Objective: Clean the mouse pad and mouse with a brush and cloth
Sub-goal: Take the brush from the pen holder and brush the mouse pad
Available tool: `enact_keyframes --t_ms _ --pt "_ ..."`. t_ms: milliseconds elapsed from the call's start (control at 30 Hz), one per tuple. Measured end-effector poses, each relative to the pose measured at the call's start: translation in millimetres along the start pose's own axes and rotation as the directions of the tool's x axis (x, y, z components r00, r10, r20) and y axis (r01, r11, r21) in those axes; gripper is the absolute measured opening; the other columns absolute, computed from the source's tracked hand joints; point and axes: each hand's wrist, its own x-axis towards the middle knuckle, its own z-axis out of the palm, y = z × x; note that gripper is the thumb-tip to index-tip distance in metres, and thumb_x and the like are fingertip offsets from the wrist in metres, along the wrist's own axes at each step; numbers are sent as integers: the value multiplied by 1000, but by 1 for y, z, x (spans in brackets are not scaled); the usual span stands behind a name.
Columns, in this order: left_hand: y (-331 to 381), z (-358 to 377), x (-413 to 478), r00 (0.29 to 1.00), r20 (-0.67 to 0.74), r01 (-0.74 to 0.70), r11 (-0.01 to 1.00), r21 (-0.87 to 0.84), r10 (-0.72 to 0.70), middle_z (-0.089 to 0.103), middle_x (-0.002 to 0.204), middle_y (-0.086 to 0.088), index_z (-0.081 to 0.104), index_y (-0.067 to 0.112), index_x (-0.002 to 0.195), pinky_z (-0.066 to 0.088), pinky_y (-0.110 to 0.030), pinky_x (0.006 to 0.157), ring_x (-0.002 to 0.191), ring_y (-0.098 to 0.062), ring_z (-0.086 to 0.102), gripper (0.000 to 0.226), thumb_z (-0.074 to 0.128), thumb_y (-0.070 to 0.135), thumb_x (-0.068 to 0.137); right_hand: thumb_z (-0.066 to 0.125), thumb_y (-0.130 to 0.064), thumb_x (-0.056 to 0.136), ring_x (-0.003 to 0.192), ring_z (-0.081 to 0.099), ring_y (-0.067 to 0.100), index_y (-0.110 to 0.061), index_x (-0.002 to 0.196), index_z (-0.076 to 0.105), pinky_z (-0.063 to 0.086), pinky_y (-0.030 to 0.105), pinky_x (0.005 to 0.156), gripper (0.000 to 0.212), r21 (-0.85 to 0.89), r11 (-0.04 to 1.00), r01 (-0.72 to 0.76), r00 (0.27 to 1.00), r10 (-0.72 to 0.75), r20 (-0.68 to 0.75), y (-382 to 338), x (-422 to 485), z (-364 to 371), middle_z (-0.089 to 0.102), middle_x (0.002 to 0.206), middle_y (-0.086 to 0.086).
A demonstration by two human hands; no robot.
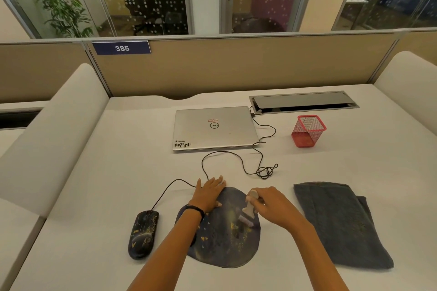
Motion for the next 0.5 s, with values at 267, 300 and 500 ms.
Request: enact_keyframes --t_ms 267,300,500 --pt "0 0 1 1000 5 1 1000 -12 -1 0 159 -1 9 19 150 4 -56 115 146 -23 3 71 52 28 94 39 -33 97 83 58 12 -17 103 63 45 21 77 30 -37 999 -5 1000 5 -3 0 -3 6 68 99 2" --pt "0 0 0 1000 4 0 1000 -13 0 0 159 -1 9 19 150 4 -56 116 146 -23 3 71 52 29 94 39 -34 97 83 58 12 -17 103 63 44 20 77 29 -29 1000 -5 1000 5 -11 -1 -3 5 68 98 2" --pt "0 0 -1 1000 6 0 1000 -4 0 -1 159 -1 8 18 150 4 -56 116 146 -22 3 72 52 28 94 41 -36 96 86 62 13 -23 107 61 49 21 77 26 -19 1000 -20 994 18 -111 8 -4 7 69 99 0"
